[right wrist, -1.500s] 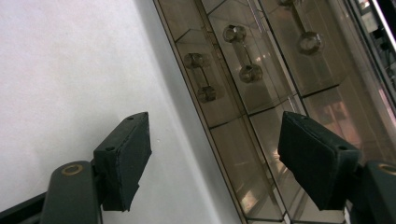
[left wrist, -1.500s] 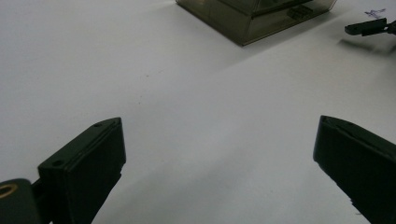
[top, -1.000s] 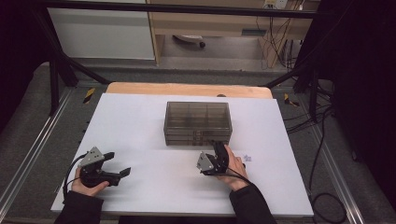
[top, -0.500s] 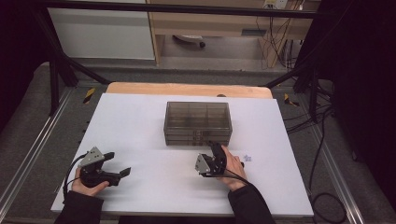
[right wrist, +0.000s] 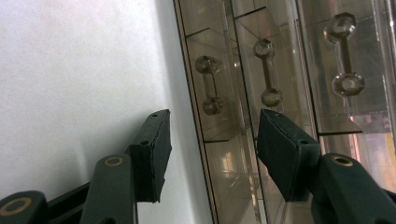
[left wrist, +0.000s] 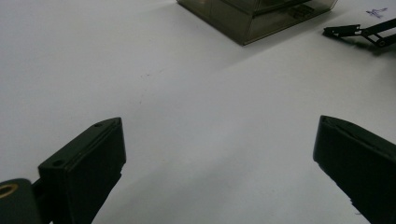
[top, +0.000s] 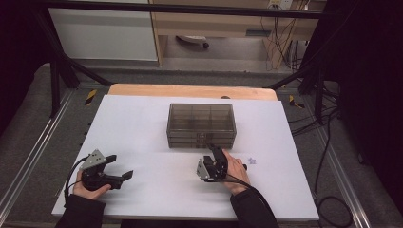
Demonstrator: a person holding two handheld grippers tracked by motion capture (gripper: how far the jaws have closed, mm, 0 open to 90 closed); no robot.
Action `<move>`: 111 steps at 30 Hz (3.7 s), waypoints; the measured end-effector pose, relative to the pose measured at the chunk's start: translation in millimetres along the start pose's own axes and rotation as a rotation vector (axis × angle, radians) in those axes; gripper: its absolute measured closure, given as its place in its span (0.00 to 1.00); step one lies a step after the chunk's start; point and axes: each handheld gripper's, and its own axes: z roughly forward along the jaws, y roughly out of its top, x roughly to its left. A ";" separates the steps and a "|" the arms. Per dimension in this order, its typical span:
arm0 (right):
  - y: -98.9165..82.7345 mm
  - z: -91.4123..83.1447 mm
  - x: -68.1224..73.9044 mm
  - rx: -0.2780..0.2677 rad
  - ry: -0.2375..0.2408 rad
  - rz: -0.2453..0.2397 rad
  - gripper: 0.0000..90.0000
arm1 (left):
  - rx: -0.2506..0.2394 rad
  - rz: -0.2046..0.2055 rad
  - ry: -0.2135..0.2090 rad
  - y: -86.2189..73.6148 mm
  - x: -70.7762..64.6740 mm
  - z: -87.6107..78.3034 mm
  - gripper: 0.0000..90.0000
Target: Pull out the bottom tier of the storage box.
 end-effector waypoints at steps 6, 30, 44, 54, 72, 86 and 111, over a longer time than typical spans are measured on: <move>2.0 1.9 3.8 0.005 -0.029 -0.035 0.53 | 0.001 -0.001 -0.001 -0.1 -0.1 0.1 0.02; 11.2 13.5 15.2 0.019 -0.107 -0.100 0.64 | 0.002 0.000 -0.001 -0.3 0.3 0.3 0.02; 12.7 18.2 21.5 0.050 -0.150 -0.124 0.74 | 0.004 0.001 -0.002 -0.5 0.3 0.6 0.02; 12.6 19.4 24.6 0.069 -0.160 -0.110 0.80 | 0.005 0.003 -0.001 -0.6 0.2 0.8 0.02; 13.4 21.7 26.3 0.089 -0.186 -0.148 0.86 | 0.006 0.004 -0.001 -0.6 0.2 1.0 0.02; 13.9 21.8 26.7 0.086 -0.198 -0.165 0.88 | 0.006 0.004 -0.002 -0.6 0.2 1.1 0.02; 13.8 17.7 27.9 0.089 -0.186 -0.148 0.86 | 0.006 0.008 -0.001 -0.5 0.1 1.2 0.02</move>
